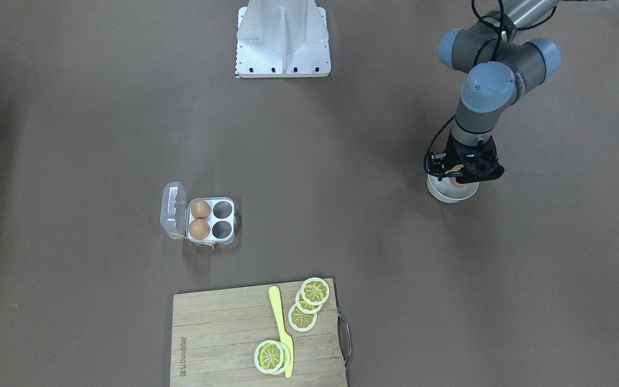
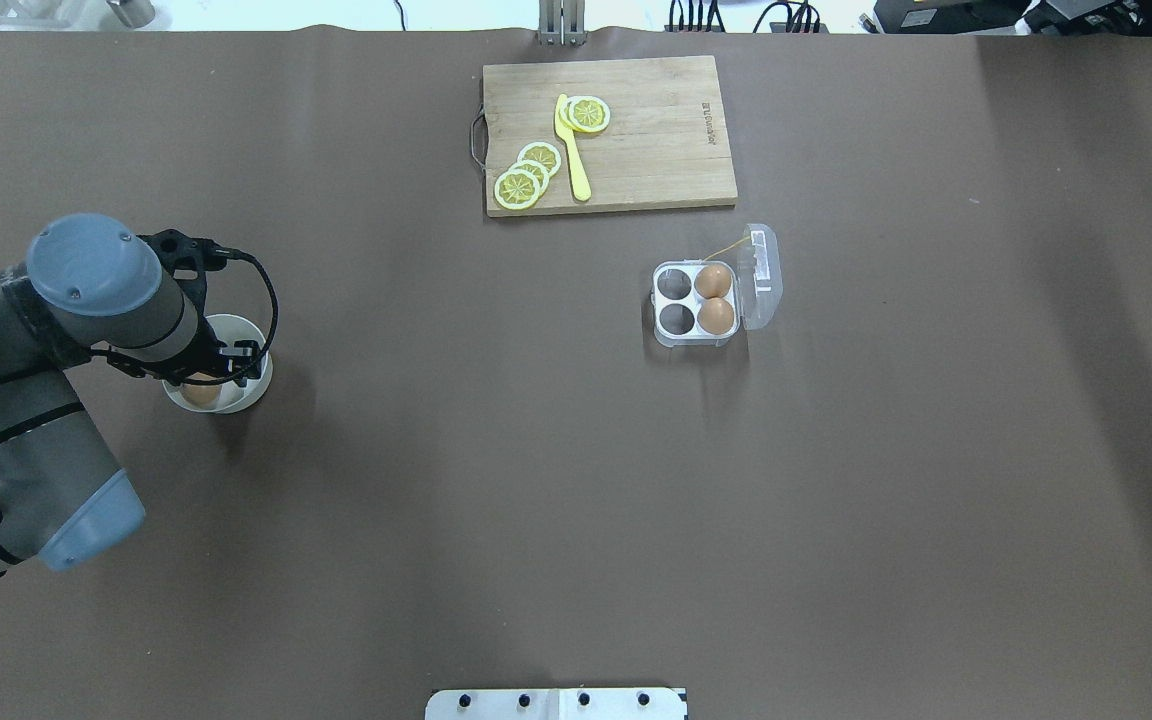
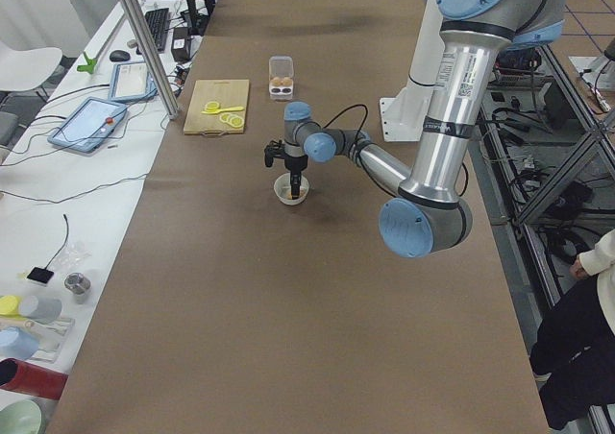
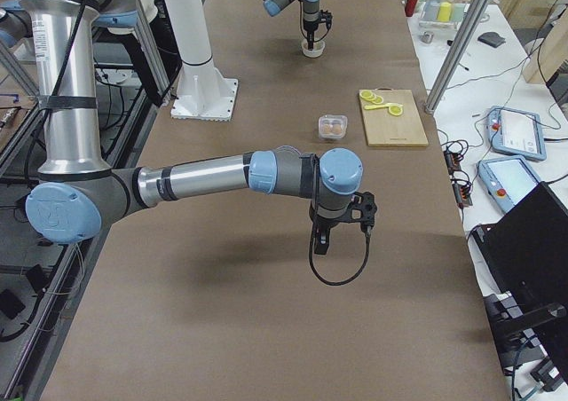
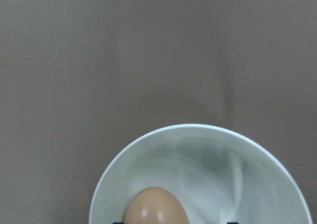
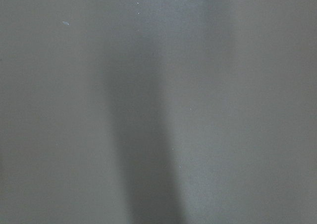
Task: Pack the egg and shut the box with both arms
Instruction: 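Close the left gripper on the brown egg and lift it from the bowl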
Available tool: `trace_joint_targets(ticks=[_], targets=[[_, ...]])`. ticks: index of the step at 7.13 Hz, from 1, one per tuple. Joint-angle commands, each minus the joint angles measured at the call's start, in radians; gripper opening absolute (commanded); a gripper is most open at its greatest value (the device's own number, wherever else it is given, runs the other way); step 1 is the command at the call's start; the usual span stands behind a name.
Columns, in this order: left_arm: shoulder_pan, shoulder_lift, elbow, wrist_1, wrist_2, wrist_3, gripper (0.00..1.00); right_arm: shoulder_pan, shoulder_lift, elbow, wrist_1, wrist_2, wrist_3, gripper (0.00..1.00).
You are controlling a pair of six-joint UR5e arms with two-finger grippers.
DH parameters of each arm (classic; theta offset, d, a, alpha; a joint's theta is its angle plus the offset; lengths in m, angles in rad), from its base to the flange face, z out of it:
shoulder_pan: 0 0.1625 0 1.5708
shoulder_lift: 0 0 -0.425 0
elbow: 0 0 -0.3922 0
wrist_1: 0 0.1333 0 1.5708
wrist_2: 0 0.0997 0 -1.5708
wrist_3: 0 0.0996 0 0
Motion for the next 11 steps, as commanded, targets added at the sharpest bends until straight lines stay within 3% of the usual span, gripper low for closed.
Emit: trace_joint_targets(ticks=[1, 3, 7, 9, 10, 11], targets=[[0.0, 0.0, 0.001, 0.0, 0.0, 0.001, 0.75, 0.0, 0.0, 0.0, 0.0, 0.0, 0.0, 1.0], [0.0, 0.0, 0.005, 0.0, 0.0, 0.003, 0.73, 0.0, 0.0, 0.002, 0.0, 0.0, 0.0, 1.0], [-0.001, 0.003, 0.004, -0.002, -0.001, 0.01, 0.55, 0.0, -0.008, 0.029, -0.023, -0.002, 0.0, 1.0], [-0.001, 0.001, 0.004, -0.002, -0.001, 0.01, 0.51, 0.0, -0.009, 0.037, -0.034, -0.002, 0.0, 1.0], [-0.001, 0.003, -0.001, -0.002, -0.003, 0.01, 0.43, 0.0, -0.009, 0.037, -0.034, -0.002, 0.0, 1.0], [-0.004, 0.013, -0.025, -0.003, -0.009, 0.013, 0.28, 0.0, -0.009, 0.037, -0.035, -0.002, 0.0, 1.0]])
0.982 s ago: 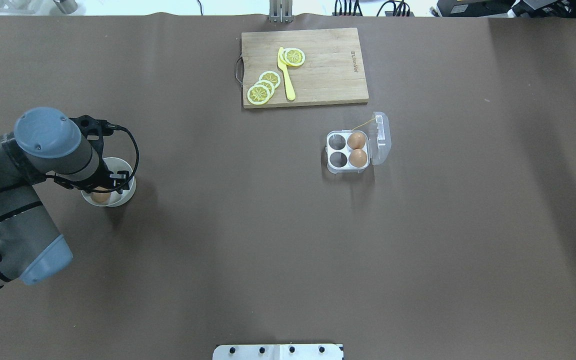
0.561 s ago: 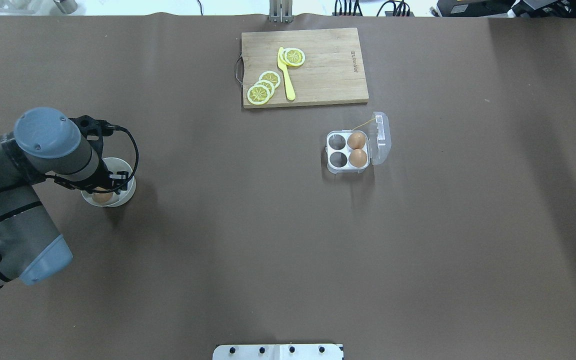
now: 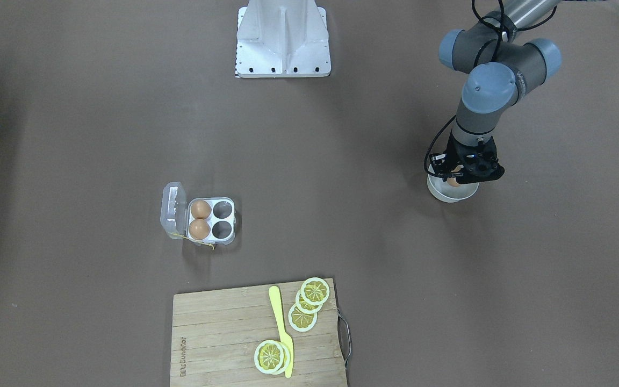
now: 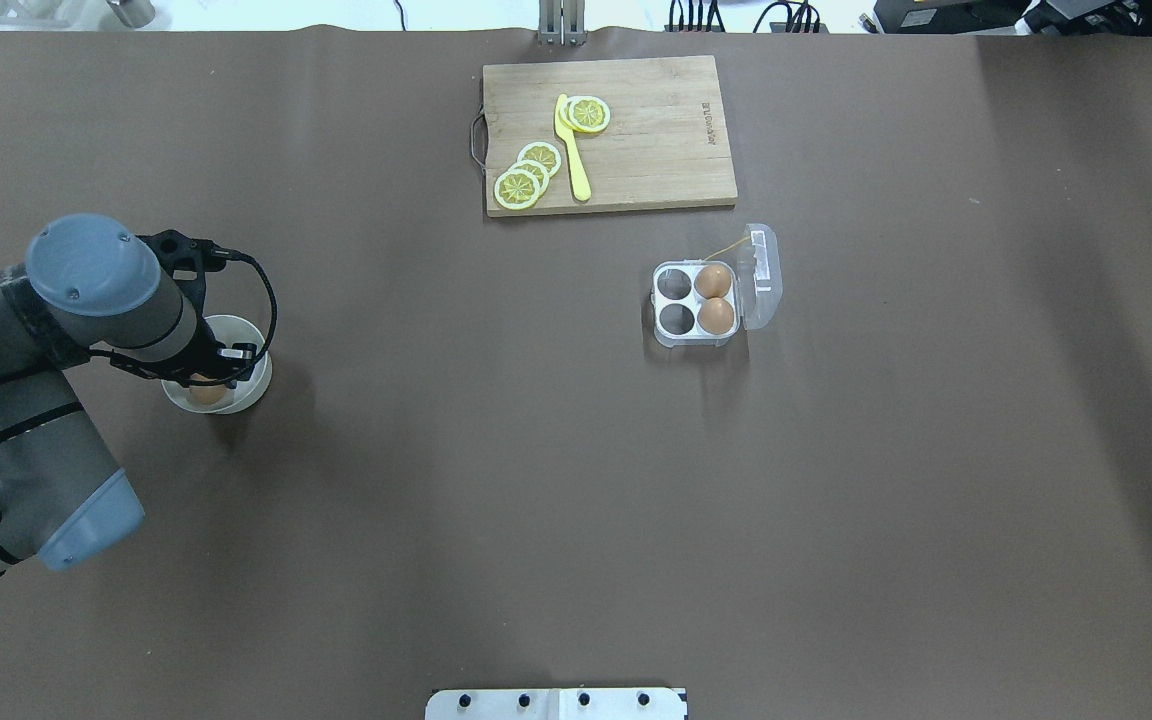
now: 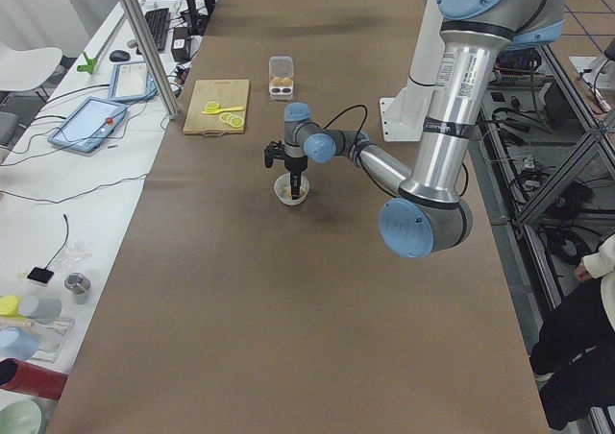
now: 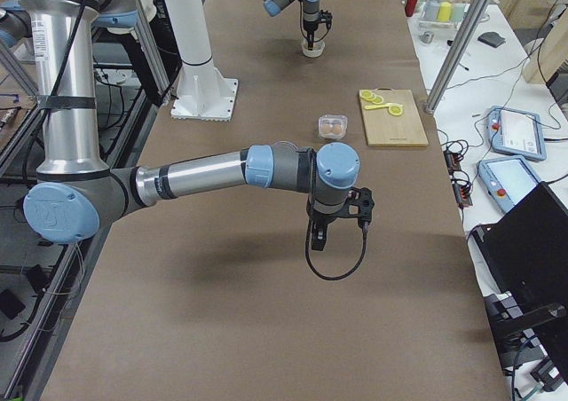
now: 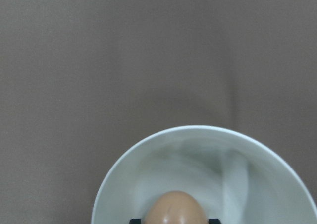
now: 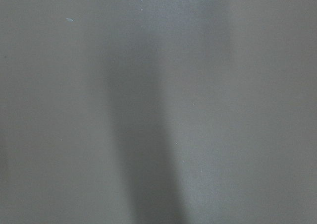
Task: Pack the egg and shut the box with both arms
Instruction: 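Close the left gripper on the brown egg and lift it from the bowl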
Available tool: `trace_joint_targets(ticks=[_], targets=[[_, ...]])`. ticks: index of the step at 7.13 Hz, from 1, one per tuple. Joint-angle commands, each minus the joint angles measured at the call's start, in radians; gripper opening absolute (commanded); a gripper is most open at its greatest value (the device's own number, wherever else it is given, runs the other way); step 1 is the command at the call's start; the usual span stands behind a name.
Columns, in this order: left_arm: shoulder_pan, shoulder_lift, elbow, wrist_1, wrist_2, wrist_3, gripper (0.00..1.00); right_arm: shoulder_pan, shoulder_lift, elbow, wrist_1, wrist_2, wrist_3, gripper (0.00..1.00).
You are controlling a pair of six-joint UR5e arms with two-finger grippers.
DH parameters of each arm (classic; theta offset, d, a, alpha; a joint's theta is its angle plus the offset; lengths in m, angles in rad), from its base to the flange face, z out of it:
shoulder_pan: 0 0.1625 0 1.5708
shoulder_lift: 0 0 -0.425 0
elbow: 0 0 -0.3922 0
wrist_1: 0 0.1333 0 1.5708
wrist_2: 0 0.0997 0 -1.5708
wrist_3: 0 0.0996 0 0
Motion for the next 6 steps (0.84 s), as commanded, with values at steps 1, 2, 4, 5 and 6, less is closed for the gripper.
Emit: trace_joint_targets(ticks=[1, 2, 4, 5, 6], targets=[[-0.01, 0.028, -0.063, 0.002, -0.007, 0.002, 0.17, 0.0, 0.0, 0.001, -0.002, 0.0, 0.0, 1.0], [-0.014, 0.063, -0.117, 0.002, -0.007, 0.002, 0.06, 0.0, 0.001, 0.001, -0.002, 0.0, 0.0, 1.0], [-0.043, 0.069, -0.209, 0.002, -0.007, -0.011, 0.0, 0.0, 0.001, 0.002, -0.002, 0.0, 0.0, 1.0], [-0.043, 0.012, -0.215, 0.0, -0.002, -0.024, 0.0, 0.0, 0.001, 0.002, 0.0, 0.0, 0.0, 1.0], [-0.034, -0.078, -0.193, -0.001, 0.002, -0.124, 0.0, 0.0, 0.001, 0.002, 0.0, 0.001, 0.0, 1.0]])
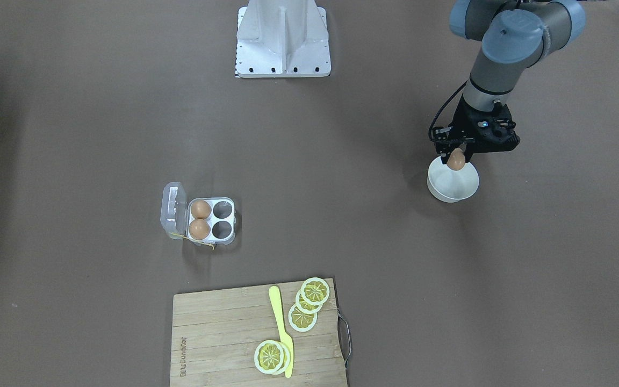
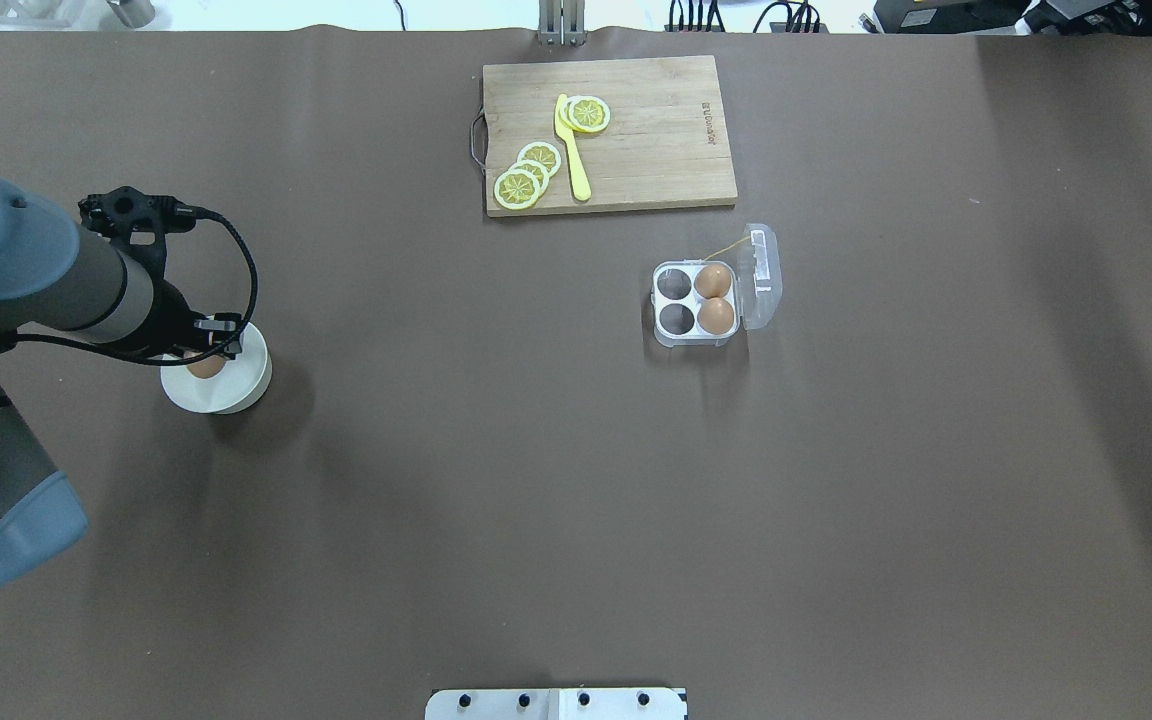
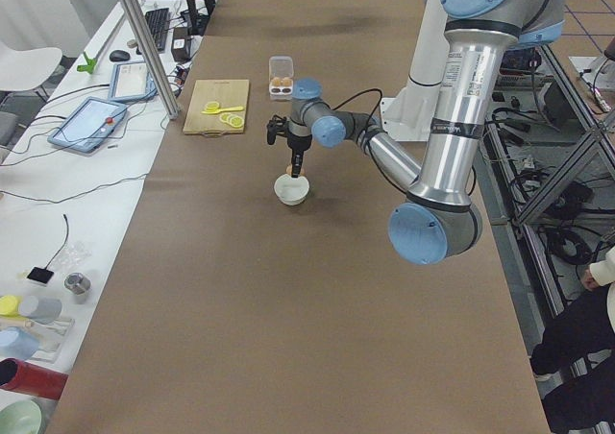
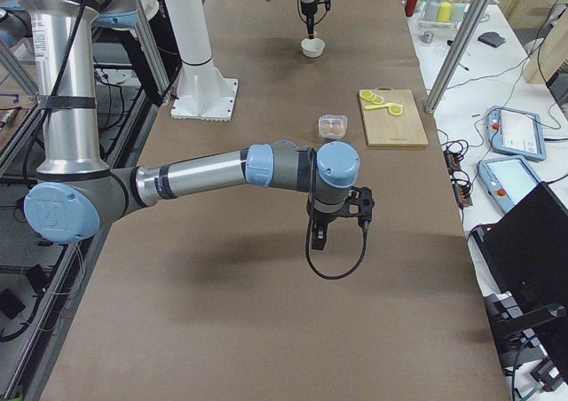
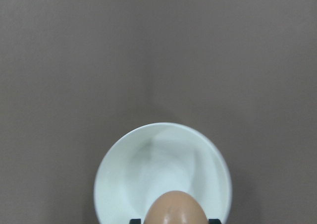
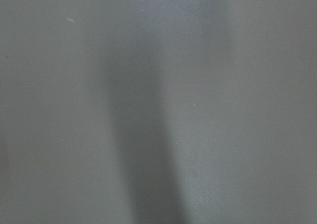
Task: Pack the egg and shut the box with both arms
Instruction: 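Carry the egg with the left gripper over the clear egg box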
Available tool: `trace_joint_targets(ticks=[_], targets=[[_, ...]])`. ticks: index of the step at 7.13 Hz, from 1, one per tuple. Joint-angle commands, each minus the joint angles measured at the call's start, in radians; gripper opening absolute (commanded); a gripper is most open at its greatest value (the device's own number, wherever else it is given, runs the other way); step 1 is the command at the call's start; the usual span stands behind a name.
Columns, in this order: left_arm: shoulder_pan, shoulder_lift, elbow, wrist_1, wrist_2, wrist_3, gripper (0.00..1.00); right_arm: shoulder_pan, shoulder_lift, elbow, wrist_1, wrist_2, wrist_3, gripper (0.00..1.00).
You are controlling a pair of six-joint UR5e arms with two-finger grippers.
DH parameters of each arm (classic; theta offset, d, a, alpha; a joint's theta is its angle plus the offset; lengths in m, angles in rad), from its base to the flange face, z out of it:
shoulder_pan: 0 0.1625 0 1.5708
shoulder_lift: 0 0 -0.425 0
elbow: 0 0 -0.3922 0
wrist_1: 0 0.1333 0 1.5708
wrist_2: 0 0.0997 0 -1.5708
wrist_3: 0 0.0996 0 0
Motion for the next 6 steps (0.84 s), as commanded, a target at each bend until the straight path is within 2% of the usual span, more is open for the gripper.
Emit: trace_joint_targets(ticks=[1, 2, 3, 4, 5, 6], targets=[[0.007, -0.193, 0.047, -0.003, 0.007, -0.142, 0.0, 0.0, 0.0, 0.0, 0.001, 0.0, 0.0, 1.0], [0.022, -0.29, 0.099, -0.011, 0.023, -0.222, 0.0, 0.0, 0.002, -0.001, 0.002, 0.0, 0.0, 1.0], [0.108, -0.323, 0.116, -0.061, 0.125, -0.28, 0.0, 0.0, 0.003, -0.001, 0.002, -0.002, -0.002, 1.0], [0.177, -0.328, 0.167, -0.213, 0.242, -0.331, 0.0, 0.0, 0.008, -0.001, 0.002, -0.005, -0.002, 1.0], [0.214, -0.353, 0.274, -0.382, 0.311, -0.395, 0.0, 0.0, 0.009, -0.001, 0.002, -0.002, -0.002, 1.0], [0.251, -0.416, 0.363, -0.452, 0.388, -0.437, 0.0, 0.0, 0.009, 0.002, 0.002, 0.0, 0.0, 1.0]])
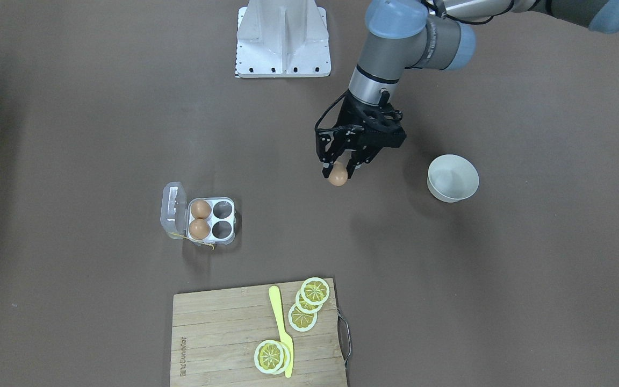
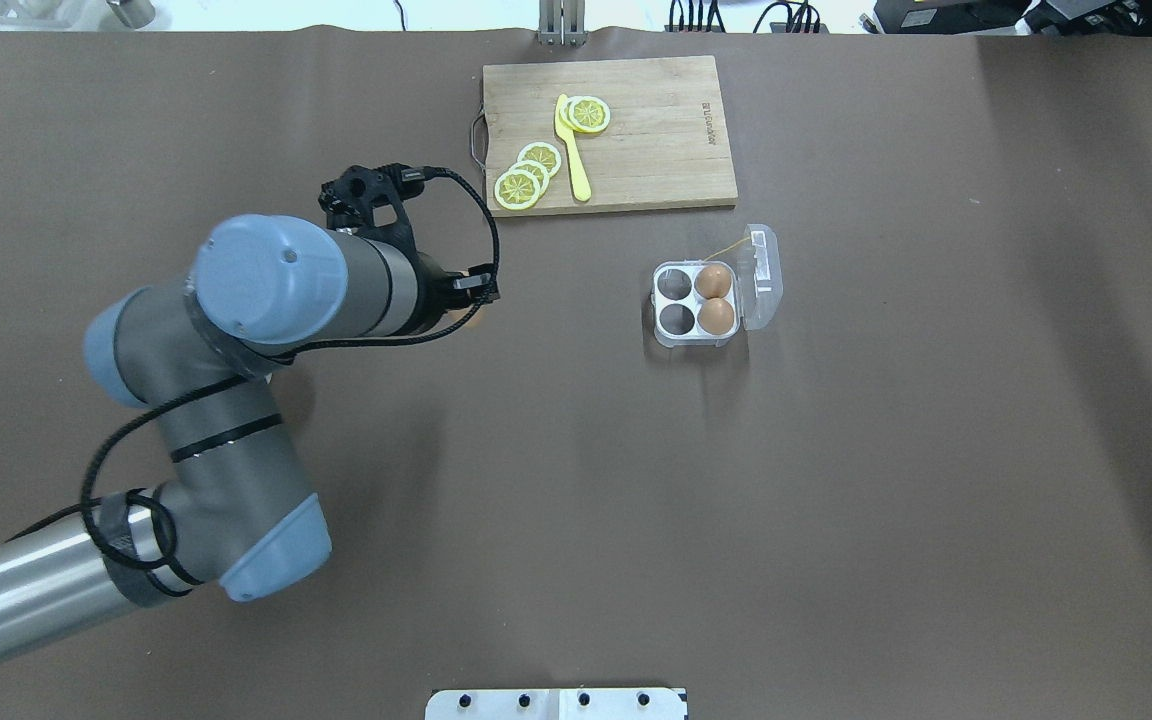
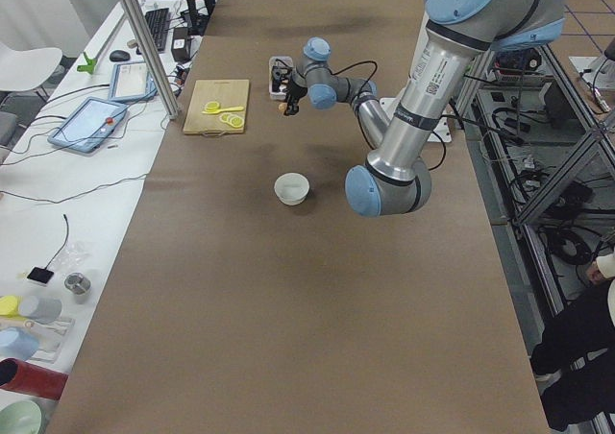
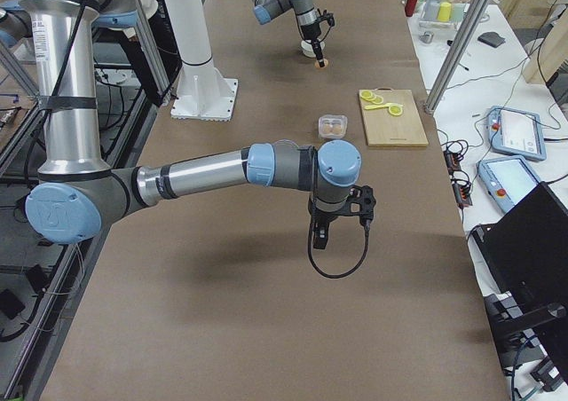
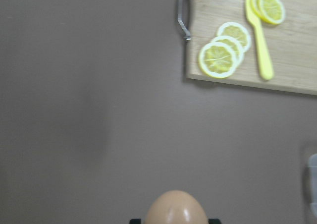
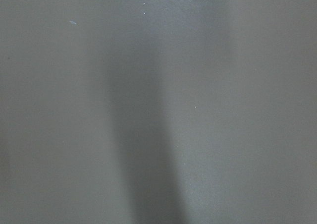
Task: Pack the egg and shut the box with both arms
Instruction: 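Carry the egg with the left gripper over the clear egg box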
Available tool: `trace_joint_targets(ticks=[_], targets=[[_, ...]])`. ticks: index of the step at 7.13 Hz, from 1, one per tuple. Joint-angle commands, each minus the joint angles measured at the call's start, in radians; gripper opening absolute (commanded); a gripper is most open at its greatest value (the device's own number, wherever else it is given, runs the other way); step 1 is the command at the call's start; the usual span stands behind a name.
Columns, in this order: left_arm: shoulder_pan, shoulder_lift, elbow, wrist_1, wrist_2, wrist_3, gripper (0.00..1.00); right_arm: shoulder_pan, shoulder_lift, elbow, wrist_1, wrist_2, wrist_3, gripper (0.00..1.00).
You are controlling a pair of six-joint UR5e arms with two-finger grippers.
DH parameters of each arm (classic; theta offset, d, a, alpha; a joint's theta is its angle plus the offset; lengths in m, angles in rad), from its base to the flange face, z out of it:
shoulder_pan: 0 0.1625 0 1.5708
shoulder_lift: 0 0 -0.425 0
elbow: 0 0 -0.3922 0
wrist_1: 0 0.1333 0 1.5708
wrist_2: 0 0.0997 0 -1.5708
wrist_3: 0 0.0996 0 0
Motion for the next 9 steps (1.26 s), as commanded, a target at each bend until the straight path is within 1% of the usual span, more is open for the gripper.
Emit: trace_joint_targets(ticks=[1, 3, 4, 5, 6, 9], targets=[[0.067, -0.114, 0.157, -0.131, 0.135, -0.067, 0.0, 0.0, 0.003, 0.004, 0.0, 0.0, 0.0, 1.0], [0.084, -0.21, 0.25, -0.137, 0.187, -0.095, 0.0, -0.008, 0.006, 0.004, 0.003, -0.007, 0.0, 1.0], [0.107, -0.273, 0.342, -0.182, 0.264, -0.095, 0.0, -0.009, 0.006, 0.004, 0.003, 0.0, 0.001, 1.0], [0.127, -0.318, 0.437, -0.256, 0.314, -0.095, 0.0, -0.012, 0.007, 0.005, 0.005, -0.001, 0.0, 1.0], [0.149, -0.341, 0.467, -0.283, 0.362, -0.095, 0.0, -0.017, 0.015, 0.005, 0.005, -0.003, 0.0, 1.0], [0.152, -0.45, 0.577, -0.28, 0.375, -0.09, 0.0, -0.035, 0.016, 0.004, 0.008, -0.004, 0.001, 1.0]])
